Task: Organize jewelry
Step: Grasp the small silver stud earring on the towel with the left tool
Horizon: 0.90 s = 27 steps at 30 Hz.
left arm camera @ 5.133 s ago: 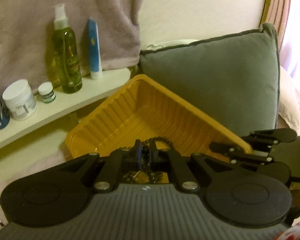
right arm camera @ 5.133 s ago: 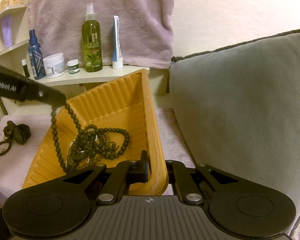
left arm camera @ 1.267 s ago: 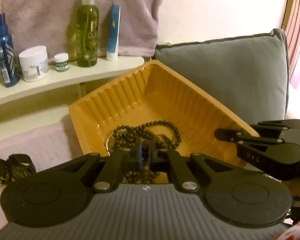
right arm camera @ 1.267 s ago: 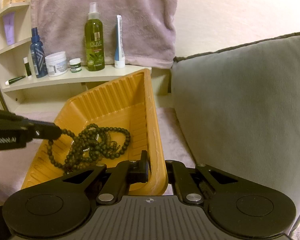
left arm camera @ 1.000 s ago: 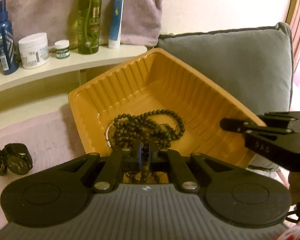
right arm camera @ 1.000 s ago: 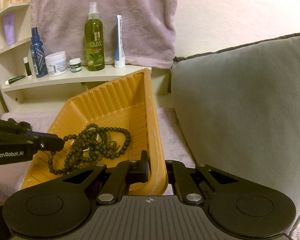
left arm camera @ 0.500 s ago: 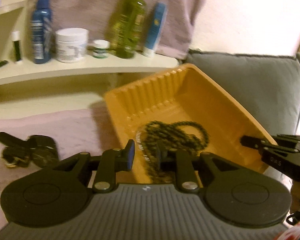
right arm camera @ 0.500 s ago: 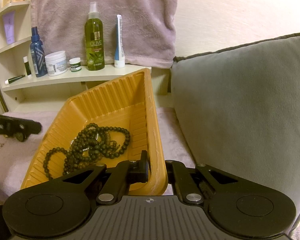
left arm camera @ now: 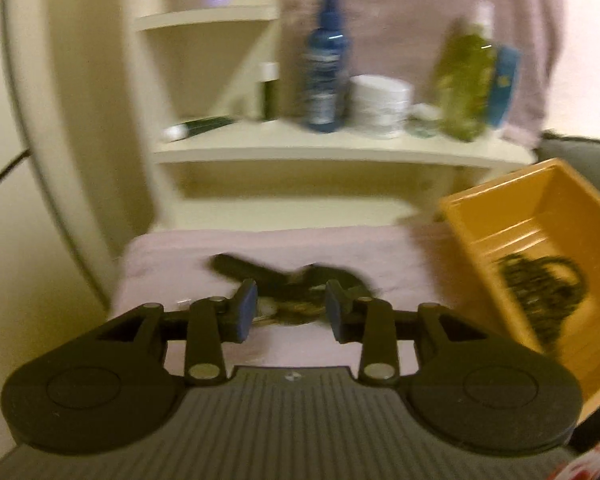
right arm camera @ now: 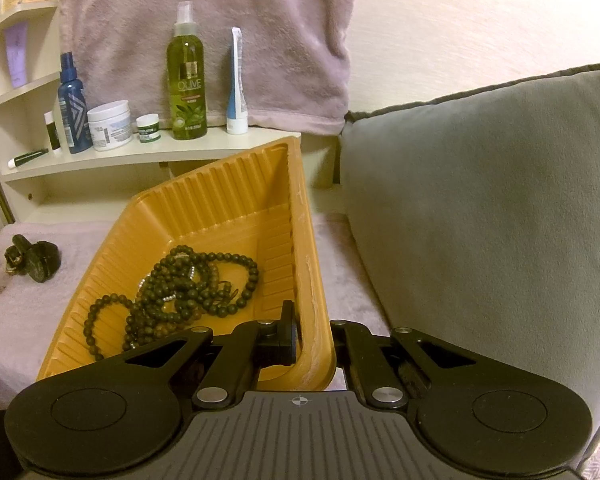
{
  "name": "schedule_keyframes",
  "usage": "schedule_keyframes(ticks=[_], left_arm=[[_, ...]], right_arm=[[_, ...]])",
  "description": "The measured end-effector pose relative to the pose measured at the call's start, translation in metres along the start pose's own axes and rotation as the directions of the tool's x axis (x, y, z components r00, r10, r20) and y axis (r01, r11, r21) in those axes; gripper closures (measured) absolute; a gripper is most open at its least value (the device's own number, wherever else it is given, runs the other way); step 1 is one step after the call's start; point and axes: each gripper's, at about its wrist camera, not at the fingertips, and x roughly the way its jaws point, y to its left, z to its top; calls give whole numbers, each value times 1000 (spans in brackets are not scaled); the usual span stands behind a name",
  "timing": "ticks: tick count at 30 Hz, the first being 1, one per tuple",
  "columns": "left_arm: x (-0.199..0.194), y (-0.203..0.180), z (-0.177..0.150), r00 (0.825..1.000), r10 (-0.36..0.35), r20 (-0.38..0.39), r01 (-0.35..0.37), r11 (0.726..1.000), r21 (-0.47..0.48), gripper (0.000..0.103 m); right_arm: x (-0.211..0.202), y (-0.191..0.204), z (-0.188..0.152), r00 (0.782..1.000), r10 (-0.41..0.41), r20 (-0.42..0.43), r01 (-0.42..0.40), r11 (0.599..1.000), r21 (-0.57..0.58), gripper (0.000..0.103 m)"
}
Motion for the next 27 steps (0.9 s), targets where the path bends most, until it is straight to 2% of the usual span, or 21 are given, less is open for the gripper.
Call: schedule_keyframes(ticks=[3,5,14,22,27], left_arm=[[2,13,-11,997,72,-3,-72,997,26,70],[6,22,-19,996,89,-15,-88,996,16,70],[24,40,-40,993,113,-28,-114,993,-34,70],[43,58,-36,991,135,9,-134,989,-60,70],[58,62,-32,991,131,2,-130,990,-49,77]], right_arm=[[1,0,0,1000,-1,-1,1,1000,0,98],[1,-1,0,1000,-2,-1,2,1000,-2,98],[3,-1,-1,1000,-10,-10,9,1000,-9,98],[7,0,0,1000,-21,-22,20,1000,-15,98],[8,0,0,999,-22,-27,22,1000,-15,98]])
